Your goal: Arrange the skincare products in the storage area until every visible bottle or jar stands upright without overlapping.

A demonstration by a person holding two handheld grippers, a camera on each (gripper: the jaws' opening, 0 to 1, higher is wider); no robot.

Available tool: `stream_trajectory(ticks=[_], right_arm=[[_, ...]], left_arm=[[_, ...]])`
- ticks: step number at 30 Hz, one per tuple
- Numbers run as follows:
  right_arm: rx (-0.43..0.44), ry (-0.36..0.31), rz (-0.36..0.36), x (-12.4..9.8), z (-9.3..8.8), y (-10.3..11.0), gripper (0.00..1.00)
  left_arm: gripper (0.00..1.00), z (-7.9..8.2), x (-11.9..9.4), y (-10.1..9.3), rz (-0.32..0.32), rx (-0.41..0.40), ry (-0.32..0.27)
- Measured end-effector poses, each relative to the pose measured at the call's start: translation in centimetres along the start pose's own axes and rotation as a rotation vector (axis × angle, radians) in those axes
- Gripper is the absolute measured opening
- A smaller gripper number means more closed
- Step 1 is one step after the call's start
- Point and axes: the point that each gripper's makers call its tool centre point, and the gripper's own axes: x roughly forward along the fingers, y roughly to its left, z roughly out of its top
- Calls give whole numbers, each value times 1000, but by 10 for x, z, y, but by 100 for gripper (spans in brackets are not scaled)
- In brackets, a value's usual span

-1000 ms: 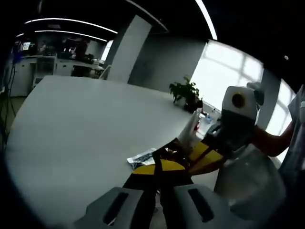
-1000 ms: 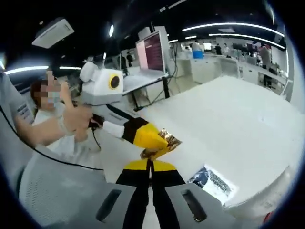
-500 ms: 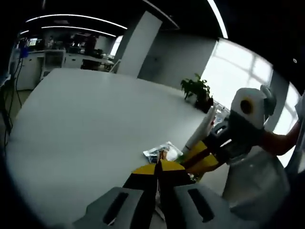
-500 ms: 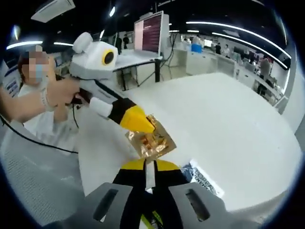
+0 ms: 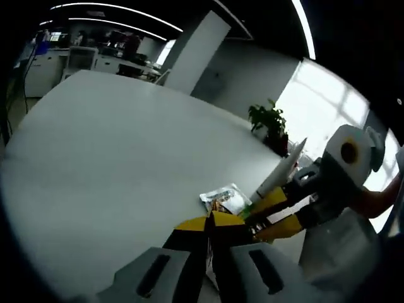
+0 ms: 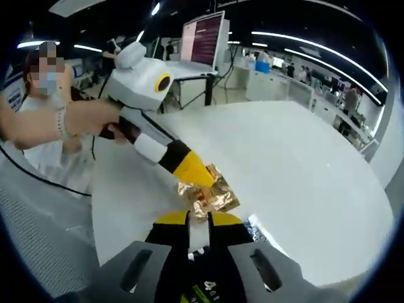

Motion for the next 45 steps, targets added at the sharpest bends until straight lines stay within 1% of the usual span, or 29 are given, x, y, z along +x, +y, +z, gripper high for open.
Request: stream_trajectory(ticks=[7, 12, 15, 16, 23, 29, 31, 35, 39, 41, 43, 45], right_arm=[[-46, 15, -5, 11, -5, 4, 12], [-58, 23, -17, 23, -10, 0, 12], [-61, 25, -41, 26, -11, -5, 15], [-61, 26, -43, 28, -12, -6, 15], [-35, 32, -54, 41, -20, -11, 15], [-27, 43, -69, 49, -26, -19, 15], [-27, 48, -71, 52, -27, -21, 15], [-47, 54, -69, 54, -29, -24, 16], [-26, 52, -71, 56, -30, -28, 15], [6, 54, -58, 56, -32, -27, 16], [25, 67, -39, 62, -39, -34, 17], [29, 69, -37, 63, -40, -33, 18]], left_arm=[[0, -6, 7, 8, 14, -15, 12], [0, -8, 11, 11, 26, -14, 17], [0, -11, 15, 14, 36, -3, 29], [0, -11, 15, 15, 39, 1, 33], [0, -13, 25, 19, 60, 31, 39], [0, -17, 31, 19, 64, 60, 63], [0, -18, 31, 20, 70, 68, 72], [0, -17, 32, 20, 70, 76, 69], [0, -17, 33, 21, 73, 75, 70], [0, -19, 34, 21, 78, 89, 77], [0, -22, 35, 20, 76, 95, 92], [0, -27, 36, 22, 83, 108, 106]])
